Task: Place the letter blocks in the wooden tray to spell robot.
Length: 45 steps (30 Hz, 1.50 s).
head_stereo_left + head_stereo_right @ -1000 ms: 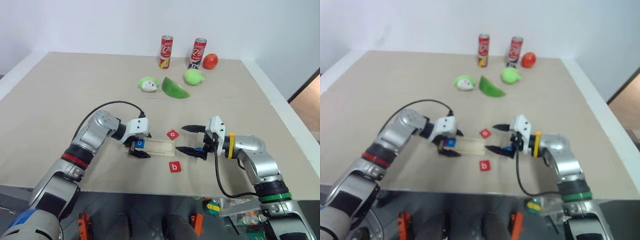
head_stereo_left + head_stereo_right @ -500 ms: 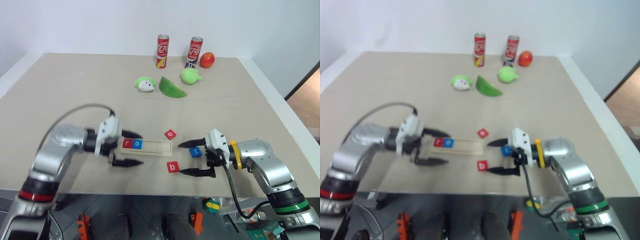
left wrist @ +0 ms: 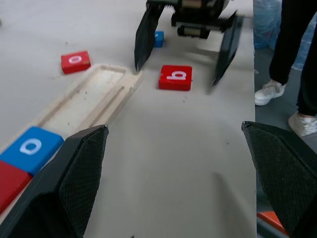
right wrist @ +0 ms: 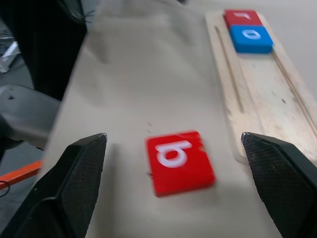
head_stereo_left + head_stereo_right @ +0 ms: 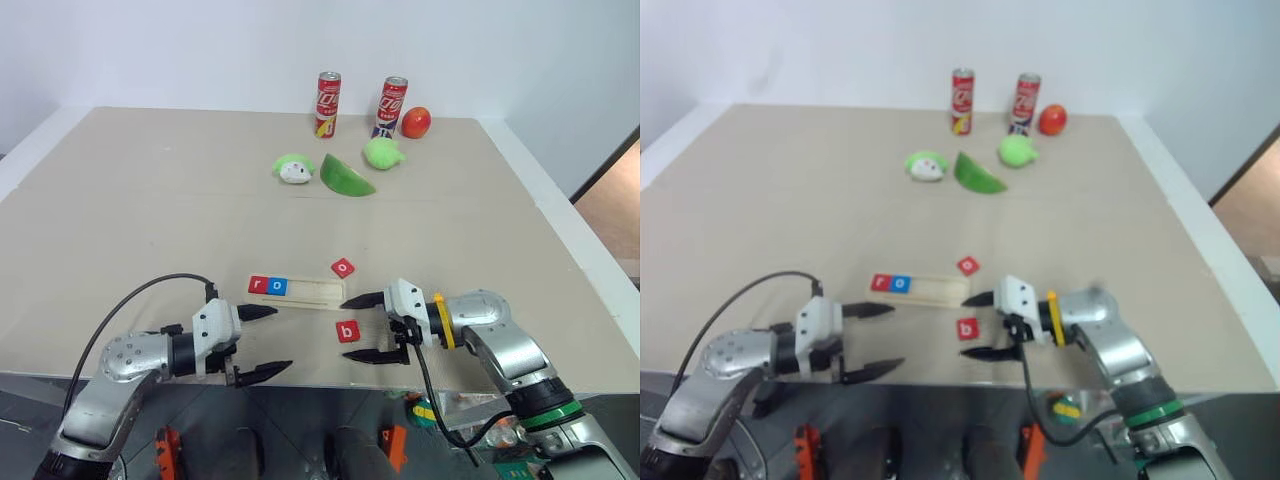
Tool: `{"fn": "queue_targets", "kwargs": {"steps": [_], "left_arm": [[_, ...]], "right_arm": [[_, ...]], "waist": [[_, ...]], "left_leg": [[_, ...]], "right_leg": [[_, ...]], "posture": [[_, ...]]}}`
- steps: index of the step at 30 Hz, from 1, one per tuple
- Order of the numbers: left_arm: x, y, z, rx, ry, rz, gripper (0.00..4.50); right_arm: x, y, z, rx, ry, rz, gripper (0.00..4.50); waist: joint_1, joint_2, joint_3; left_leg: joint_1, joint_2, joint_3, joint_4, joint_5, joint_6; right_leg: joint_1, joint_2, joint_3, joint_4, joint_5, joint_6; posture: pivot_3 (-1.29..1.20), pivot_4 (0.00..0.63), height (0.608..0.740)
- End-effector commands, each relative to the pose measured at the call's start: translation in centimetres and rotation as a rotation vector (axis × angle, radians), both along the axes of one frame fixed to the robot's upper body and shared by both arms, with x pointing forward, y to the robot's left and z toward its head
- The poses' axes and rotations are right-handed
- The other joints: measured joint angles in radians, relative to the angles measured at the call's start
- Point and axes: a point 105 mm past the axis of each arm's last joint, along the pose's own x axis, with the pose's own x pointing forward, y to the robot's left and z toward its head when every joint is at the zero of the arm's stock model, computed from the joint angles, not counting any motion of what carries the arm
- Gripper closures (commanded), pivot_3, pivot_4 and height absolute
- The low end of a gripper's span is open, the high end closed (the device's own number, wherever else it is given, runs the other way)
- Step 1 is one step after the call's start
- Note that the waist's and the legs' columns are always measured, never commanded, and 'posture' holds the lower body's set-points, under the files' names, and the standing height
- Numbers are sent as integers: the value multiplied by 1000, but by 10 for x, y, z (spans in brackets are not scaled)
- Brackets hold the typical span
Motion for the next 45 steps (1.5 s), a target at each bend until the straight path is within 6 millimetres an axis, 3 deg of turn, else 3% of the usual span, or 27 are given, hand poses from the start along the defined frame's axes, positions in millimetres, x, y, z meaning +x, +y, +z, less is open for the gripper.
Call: {"fn": "queue_targets", "kwargs": {"steps": [1,6,10,15,19,23,26,31,45], "left_arm": [[-6,-6,7,4,-52,-12,0],[-8,-7,4,11,-44,2,0],[-8,-7,2,11,-36,10,0],[-2,-2,3,-6,-42,80,0],[14,10,8,-71,-51,241,0],[29,17,15,-126,-59,381,0],[34,17,16,-135,-61,437,0],[36,18,18,-150,-57,483,0],[29,18,16,-133,-41,497,0]], "right_arm": [[-2,0,-3,4,1,6,1445],[-15,2,-7,9,33,28,3282],[-20,3,-7,12,36,29,3302],[-19,6,16,62,-13,14,3302],[-2,30,62,177,-58,-2,3302],[23,57,79,205,-77,-30,3302],[43,75,71,153,-93,-47,3302],[58,87,51,89,-96,-36,3302],[59,83,28,24,-58,25,3302]], "waist": [[0,0,0],[0,0,0],[0,0,0],[0,0,0],[-4,1,1],[-4,1,1],[-4,1,1],[1,0,1],[-2,1,1]], "left_leg": [[0,0,0,0,0,0],[0,1,-1,-1,0,0],[0,1,-1,-1,0,0],[0,2,0,-1,0,0],[0,3,0,-1,0,0],[1,4,-1,-1,0,0],[1,5,-1,-1,0,0],[-1,3,-1,-2,-1,-1],[-2,4,-1,-2,-4,-7]], "right_leg": [[0,0,0,0,0,0],[0,1,0,0,-1,-1],[0,1,0,0,-1,-1],[0,1,0,0,-1,-2],[-2,2,1,0,1,-2],[-1,4,0,0,2,-3],[-1,5,-1,0,3,-4],[-2,3,-1,0,1,1],[-2,4,-2,0,0,-1]], "posture": [[0,150,740],[0,150,740],[0,150,740],[0,150,740],[0,150,740],[0,150,740],[0,150,740],[0,150,740],[0,150,740]]}}
